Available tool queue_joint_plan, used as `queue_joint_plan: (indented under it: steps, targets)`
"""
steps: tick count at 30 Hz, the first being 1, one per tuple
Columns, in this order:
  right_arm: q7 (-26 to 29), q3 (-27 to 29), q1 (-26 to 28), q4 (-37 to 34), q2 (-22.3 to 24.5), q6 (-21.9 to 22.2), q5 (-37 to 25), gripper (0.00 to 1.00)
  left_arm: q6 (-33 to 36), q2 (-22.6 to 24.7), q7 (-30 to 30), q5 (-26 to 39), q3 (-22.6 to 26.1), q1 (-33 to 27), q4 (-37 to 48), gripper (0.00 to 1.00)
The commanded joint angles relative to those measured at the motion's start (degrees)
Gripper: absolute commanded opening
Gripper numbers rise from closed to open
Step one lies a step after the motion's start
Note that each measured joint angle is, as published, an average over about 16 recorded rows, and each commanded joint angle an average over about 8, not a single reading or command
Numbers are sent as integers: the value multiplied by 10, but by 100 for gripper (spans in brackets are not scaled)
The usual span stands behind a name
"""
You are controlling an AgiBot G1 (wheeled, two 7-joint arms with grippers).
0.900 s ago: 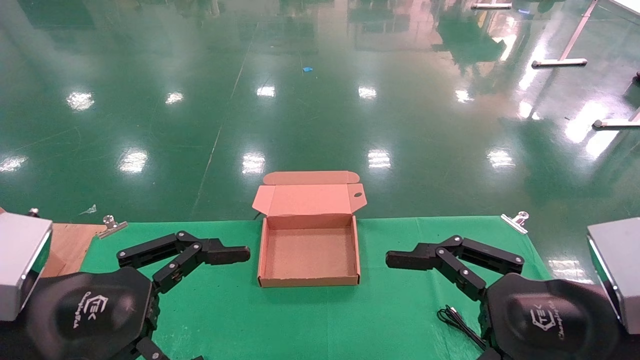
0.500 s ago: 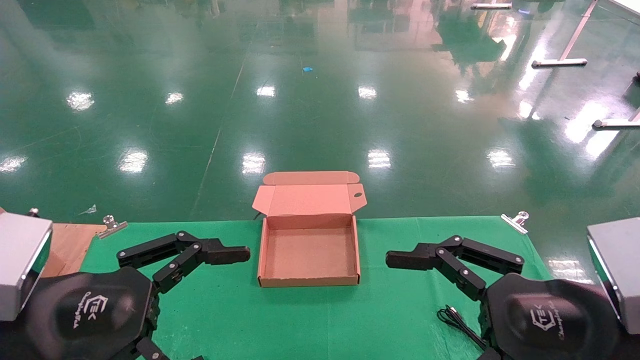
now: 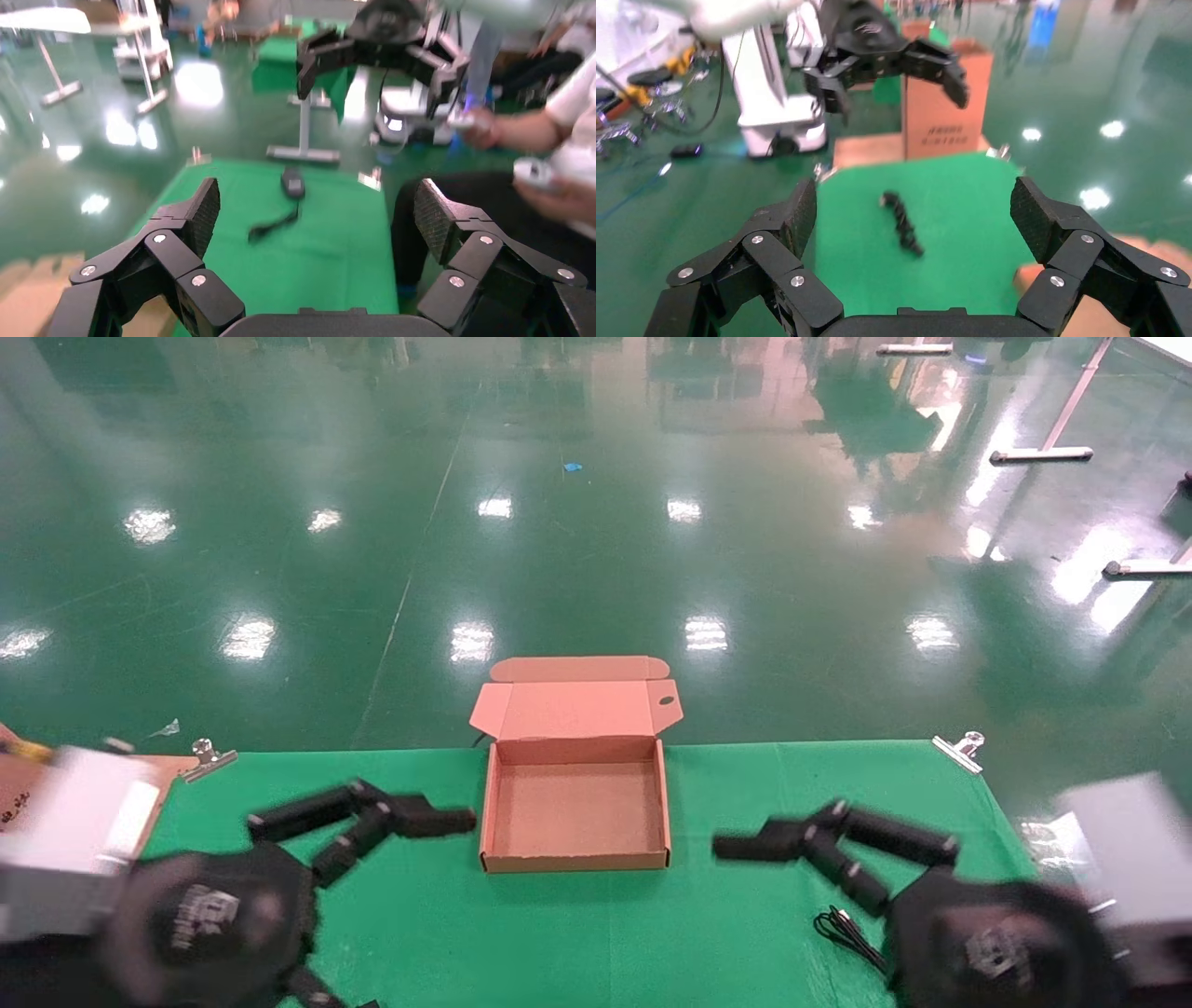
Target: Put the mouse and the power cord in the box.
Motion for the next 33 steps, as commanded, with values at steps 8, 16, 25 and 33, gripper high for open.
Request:
queue_joint_plan:
  steps: [8,16,25,33]
  targets:
    - [-46,-102,105,-63,-38,-29,-190,100,23,36,33,162,74,-80,67,100]
    - [-100,-229,221,-164,-100,-18,-422,100,28,74,97,358,164,-165,176,100]
    - [-176,-291,276,-316,-170,50,-561,100,-16,133,172,517,239,-221,319,100]
    - [-252,-299,274,-451,-222,121,-581,100,-66,186,220,572,270,-223,431,100]
